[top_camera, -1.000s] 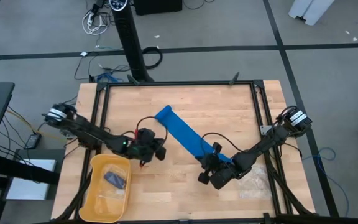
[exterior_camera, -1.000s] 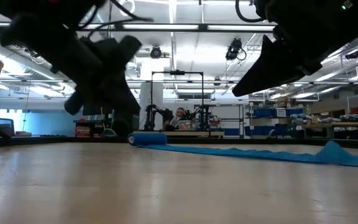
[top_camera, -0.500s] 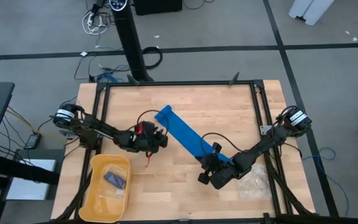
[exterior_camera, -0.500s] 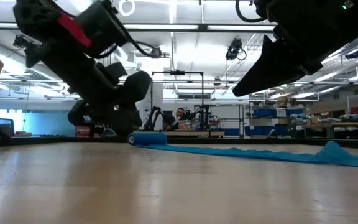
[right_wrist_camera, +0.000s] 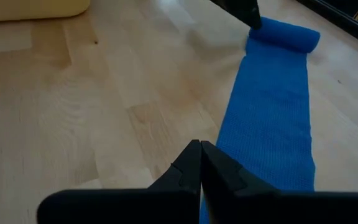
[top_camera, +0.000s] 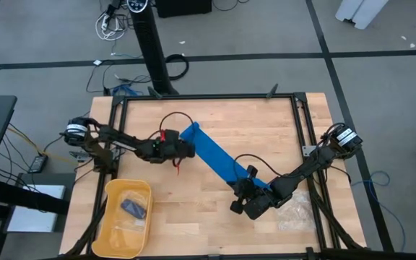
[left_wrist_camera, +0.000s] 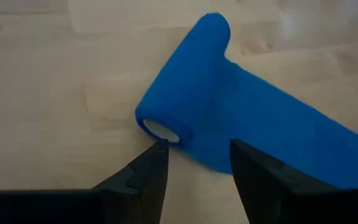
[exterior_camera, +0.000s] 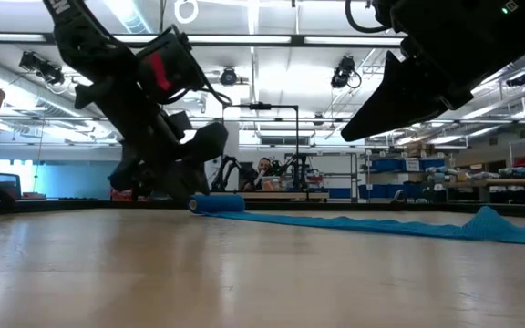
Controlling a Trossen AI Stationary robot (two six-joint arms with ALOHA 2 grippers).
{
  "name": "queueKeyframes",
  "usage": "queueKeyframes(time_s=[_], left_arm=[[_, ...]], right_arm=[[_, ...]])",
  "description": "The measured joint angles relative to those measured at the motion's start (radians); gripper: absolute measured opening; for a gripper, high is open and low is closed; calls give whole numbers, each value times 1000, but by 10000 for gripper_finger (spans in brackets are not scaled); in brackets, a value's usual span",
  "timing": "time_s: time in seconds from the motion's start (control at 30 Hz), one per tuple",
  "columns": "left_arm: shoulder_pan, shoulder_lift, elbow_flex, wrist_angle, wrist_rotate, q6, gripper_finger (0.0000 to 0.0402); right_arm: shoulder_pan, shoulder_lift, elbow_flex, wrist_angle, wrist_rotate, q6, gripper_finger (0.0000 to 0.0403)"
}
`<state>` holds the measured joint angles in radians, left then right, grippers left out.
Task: Roll bandage
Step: Roll the blue bandage
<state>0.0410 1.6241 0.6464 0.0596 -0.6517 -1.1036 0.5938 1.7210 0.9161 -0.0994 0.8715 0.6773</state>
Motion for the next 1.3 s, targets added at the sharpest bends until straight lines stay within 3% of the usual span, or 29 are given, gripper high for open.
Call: queueKeyframes(time_s=[0.47, 1.07, 1.3], left_arm=[[91, 0, 0, 81, 173, 50, 179], [146, 1, 0, 90, 238, 77, 179], [194, 86, 0, 248, 335, 77, 179]], right_arm=[[0, 0, 0, 0, 0, 0, 7], [0, 0, 0, 1, 0, 0, 8], [0, 0, 0, 4, 2, 1, 7]])
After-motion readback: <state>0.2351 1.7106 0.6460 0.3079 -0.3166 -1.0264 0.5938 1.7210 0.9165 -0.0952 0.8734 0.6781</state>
